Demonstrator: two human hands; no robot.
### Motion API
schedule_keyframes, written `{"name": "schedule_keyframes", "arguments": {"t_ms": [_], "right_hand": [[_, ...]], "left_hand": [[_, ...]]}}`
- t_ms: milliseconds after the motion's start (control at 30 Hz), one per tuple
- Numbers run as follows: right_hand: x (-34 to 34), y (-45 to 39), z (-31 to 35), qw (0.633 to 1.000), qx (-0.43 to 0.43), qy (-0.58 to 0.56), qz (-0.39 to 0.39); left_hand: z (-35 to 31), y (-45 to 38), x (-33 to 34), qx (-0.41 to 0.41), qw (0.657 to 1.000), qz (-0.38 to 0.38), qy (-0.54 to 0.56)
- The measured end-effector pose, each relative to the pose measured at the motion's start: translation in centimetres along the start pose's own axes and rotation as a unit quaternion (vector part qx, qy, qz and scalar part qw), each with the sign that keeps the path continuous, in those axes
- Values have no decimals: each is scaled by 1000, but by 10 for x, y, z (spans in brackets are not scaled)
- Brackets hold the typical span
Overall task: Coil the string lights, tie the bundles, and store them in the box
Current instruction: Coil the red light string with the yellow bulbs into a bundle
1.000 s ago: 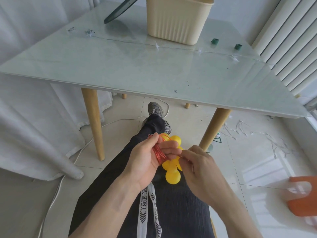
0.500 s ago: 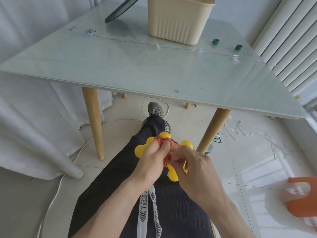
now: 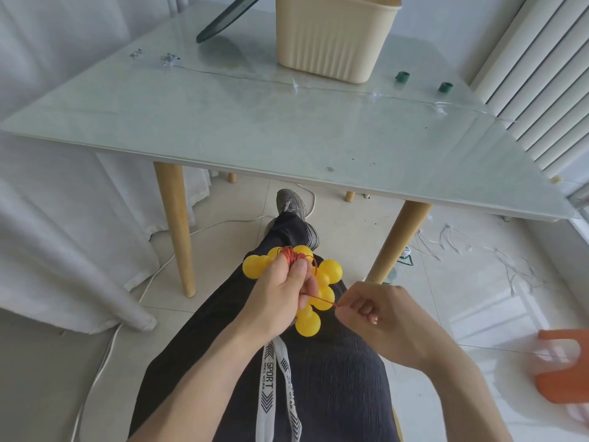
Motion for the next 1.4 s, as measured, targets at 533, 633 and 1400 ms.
{"name": "schedule_keyframes", "arguments": {"t_ms": [533,633,1400], "right_hand": [[-7,-17,13,993,-58,-54,-91],[-2,-17,2,996,-41,-72,-22],[18,4,32,991,-25,43,-120]], "left_hand": [[2,3,7,-37,987,155,10],[1,3,2,-55,989,121,66],[9,-3,-8,-170,952,-68,247]]}}
Point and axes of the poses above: each hand's wrist, its own y-axis away from the middle knuckle, its own x-axis out of the palm, z = x × y, the point moved 3 cm from there along -y, towards the middle knuckle, and after that the axes turned 2 degrees about y, right-handed, at the moved point
